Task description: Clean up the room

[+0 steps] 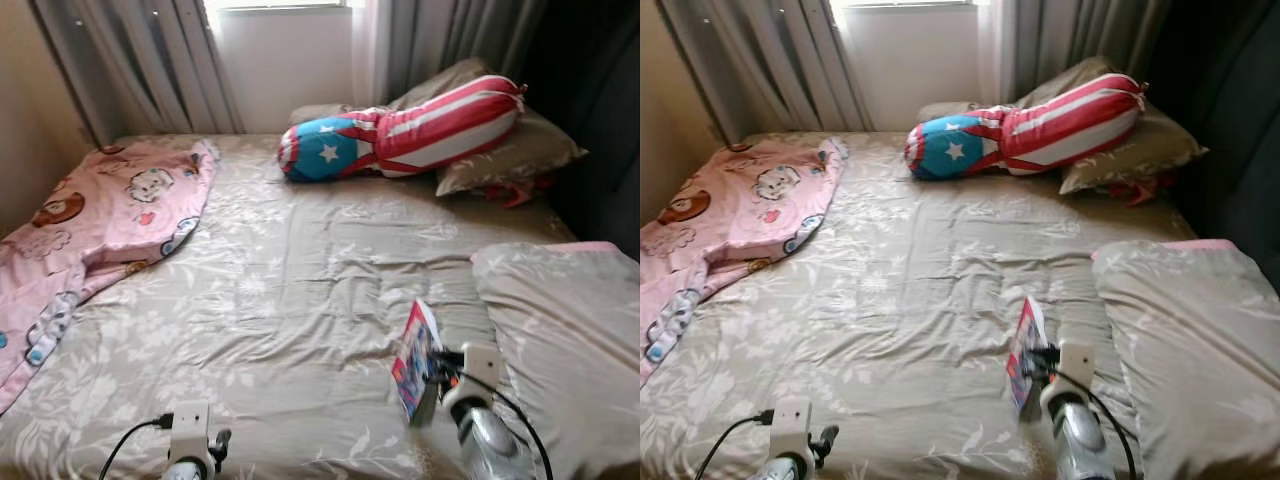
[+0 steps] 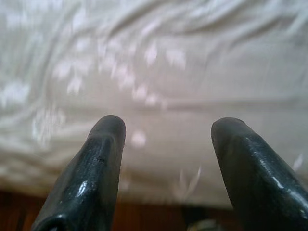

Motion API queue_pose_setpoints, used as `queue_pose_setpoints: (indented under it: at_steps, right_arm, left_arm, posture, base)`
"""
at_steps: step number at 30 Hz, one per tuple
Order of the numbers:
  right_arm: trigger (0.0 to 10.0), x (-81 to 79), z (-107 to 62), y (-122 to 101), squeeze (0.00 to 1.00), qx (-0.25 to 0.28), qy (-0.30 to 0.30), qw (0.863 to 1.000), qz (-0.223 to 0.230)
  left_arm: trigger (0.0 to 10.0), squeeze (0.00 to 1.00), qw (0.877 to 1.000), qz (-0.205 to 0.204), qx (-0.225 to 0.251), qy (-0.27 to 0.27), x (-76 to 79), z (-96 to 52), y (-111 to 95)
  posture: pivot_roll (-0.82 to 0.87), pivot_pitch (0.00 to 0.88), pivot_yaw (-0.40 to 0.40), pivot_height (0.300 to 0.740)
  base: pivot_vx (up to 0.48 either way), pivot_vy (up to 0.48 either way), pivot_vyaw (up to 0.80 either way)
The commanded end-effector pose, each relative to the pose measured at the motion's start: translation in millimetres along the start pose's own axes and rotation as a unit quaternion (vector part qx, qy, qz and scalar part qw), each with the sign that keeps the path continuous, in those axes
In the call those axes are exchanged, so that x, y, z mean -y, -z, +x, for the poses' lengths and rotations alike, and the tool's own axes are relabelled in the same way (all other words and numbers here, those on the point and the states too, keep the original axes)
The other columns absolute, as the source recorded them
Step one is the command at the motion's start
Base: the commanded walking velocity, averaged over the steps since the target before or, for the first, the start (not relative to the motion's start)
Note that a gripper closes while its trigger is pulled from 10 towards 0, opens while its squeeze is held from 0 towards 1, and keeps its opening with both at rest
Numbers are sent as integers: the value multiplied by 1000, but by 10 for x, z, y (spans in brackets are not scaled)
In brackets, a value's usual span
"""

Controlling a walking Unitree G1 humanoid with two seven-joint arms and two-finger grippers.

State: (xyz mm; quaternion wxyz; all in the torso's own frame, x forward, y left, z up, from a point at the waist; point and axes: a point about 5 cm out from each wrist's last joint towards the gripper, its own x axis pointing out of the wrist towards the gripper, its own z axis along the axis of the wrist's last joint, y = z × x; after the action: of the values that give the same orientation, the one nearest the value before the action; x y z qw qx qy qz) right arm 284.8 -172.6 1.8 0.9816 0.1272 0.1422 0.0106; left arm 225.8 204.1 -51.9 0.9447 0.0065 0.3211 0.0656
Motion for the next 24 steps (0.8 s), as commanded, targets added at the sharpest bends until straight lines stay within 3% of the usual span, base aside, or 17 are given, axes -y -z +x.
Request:
queue_pose_setpoints:
  at_steps: [1, 6, 10, 15, 24]
  right_arm:
    - [10000, -91, 107, -243, 0, 50, -20, 998, -10]
    - [10000, -258, 162, -350, 0, 72, -61, 995, -40]
    - [10000, -261, 146, -345, 0, 76, -66, 994, -38]
    - [10000, -237, 134, -302, 0, 65, -56, 996, -37]
    - [10000, -173, 120, -223, 0, 36, -34, 998, -42]
  left_arm:
    - [10000, 0, 1000, -16, 17, -8, -37, 16, -71]
    - [10000, 0, 996, -45, 77, -11, -50, 71, -343]
    - [10000, 0, 989, -54, 135, -2, -20, 74, -533]
    - [10000, 0, 986, -51, 156, 3, 4, 64, -588]
    - [10000, 0, 980, -49, 192, 7, 15, 48, -693]
  posture:
    - [-167, 0, 42, 740]
    - [-158, 2, 30, 740]
    - [-160, 29, 38, 740]
    - [-170, 45, 47, 740]
    - [-134, 64, 47, 691]
  base:
    - [0, 0, 0]
    - [0, 0, 0]
    - [0, 0, 0]
    - [0, 0, 0]
    - [0, 0, 0]
